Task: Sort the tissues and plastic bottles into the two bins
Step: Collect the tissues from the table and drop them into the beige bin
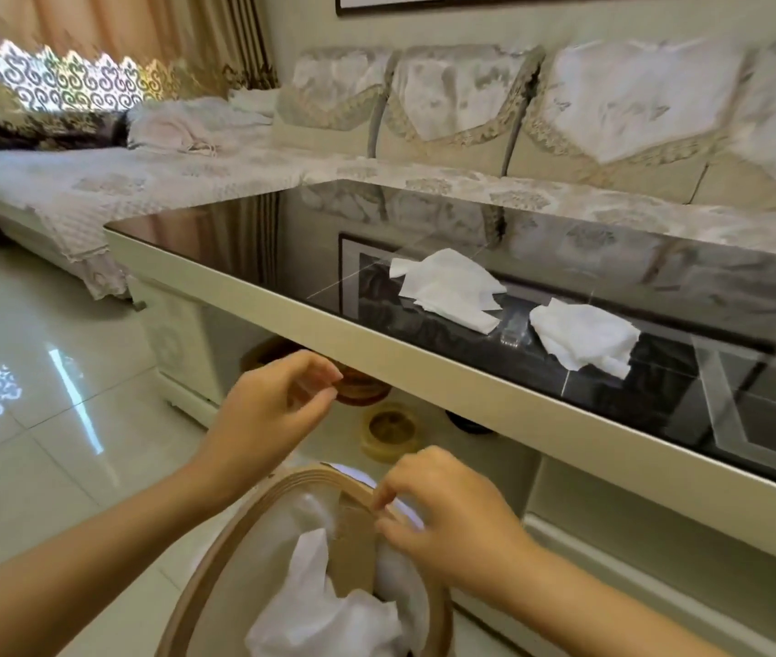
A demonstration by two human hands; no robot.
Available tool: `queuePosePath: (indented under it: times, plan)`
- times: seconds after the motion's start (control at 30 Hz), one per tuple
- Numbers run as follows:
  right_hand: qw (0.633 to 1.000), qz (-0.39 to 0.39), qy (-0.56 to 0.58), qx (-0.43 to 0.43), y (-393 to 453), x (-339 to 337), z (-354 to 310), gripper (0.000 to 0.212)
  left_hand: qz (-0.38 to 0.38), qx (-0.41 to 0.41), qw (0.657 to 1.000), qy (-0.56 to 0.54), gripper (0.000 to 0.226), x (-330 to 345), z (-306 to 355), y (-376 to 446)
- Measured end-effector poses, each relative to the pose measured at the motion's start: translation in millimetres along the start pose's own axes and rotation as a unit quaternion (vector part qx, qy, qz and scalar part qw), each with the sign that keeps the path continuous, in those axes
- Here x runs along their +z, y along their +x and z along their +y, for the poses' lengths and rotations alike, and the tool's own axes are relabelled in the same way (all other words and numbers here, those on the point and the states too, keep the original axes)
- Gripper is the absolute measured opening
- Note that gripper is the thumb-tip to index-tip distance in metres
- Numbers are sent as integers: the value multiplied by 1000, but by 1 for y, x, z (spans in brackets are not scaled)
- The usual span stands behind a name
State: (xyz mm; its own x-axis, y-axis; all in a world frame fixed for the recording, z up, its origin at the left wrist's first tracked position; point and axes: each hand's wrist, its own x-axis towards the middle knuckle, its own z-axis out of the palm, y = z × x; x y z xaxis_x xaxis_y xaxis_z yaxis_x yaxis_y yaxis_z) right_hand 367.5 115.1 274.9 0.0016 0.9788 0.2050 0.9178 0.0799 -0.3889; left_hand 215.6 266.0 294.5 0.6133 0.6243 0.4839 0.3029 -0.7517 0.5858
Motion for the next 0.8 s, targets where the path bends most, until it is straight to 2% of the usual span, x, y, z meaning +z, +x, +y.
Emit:
queuePosePath:
  times: [0.07, 0.13, 0.23, 0.33, 0.43, 0.53, 0.67, 0.8]
  plan:
    - [998, 49, -23, -45, 1, -30, 5, 17, 31, 50, 996, -72, 22, 0, 23, 26]
    - [990, 99, -64, -75, 3, -58, 14, 19, 27, 74, 993, -83, 30, 7, 44, 55]
    - [983, 143, -100, -64, 10, -92, 36, 20, -24, 77, 995, -50, 49, 29, 61, 95]
    - [977, 155, -139, -50, 14, -111, 60, 24, -69, 68, 995, 38, 73, 56, 61, 131]
    - [970, 162, -179, -5, 16, -120, 79, 38, -102, 43, 983, 145, 88, 79, 47, 156]
    - [964, 140, -217, 68, 19, -128, 98, 51, -131, 23, 967, 216, 92, 98, 32, 168]
    - [948, 119, -277, 107, 19, -126, 127, 55, -152, 6, 960, 236, 100, 107, 26, 183]
    - [953, 147, -211, 160, 18, -121, 143, 55, -172, -12, 960, 220, 101, 110, 22, 197]
